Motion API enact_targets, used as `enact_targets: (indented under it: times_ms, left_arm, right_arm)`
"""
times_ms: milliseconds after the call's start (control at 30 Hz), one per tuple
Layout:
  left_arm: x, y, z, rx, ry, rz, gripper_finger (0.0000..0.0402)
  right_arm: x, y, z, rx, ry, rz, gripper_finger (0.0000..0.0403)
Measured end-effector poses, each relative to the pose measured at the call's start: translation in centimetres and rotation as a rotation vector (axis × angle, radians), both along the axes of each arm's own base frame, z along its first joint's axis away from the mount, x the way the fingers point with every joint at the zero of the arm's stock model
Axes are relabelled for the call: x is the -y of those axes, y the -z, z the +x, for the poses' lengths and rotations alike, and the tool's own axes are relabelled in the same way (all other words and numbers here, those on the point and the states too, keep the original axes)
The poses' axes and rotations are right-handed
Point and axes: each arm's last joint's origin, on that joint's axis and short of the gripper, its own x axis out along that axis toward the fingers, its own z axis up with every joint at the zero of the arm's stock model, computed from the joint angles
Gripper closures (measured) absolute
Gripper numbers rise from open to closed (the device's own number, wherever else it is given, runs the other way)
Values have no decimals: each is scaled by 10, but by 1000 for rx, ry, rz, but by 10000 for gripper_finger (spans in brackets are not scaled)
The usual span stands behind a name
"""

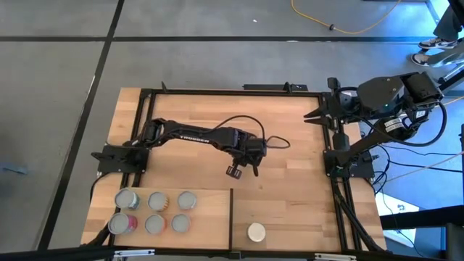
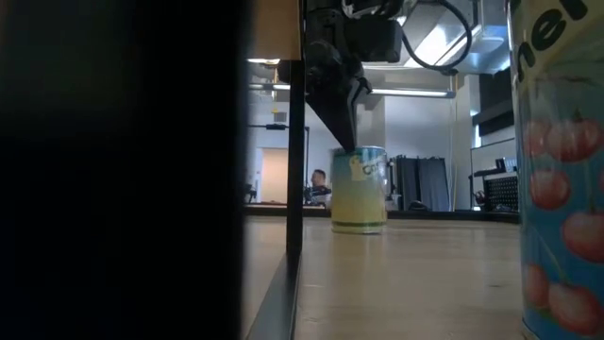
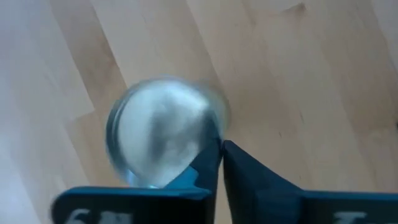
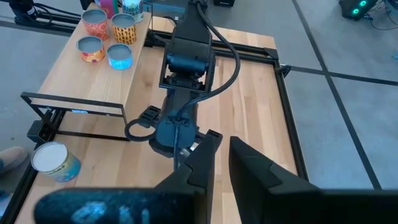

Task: Pick and place cans onto a shelf
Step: Put the canned carrots on the shelf

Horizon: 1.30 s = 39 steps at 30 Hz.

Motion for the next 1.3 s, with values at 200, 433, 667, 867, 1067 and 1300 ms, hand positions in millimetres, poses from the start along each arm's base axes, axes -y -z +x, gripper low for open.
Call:
enact_targets:
  times_ms: [200,433,667,867,1067,1300]
  left_arm:
    - [-1,0,-2,-15,-33,-1,399]
    - [0,-19,-3,-4,-40,1,401]
    - [11,-67,-14,-5,-40,-5,401]
    - [19,-114,-35,54,-85,-43,401]
    - [27,-150,-71,82,-180,-90,401]
    - [52,-186,-107,179,-178,-113,401]
  right_arm:
    - [0,0,0,0,1,0,353]
    - [0,0,0,0,4,3,353]
    - [0,0,0,1,5,5,353]
    - [0,0,0,0,6,5,353]
    - [0,0,1,-1,6,5,353]
    - [0,1,2,-4,7,3,353]
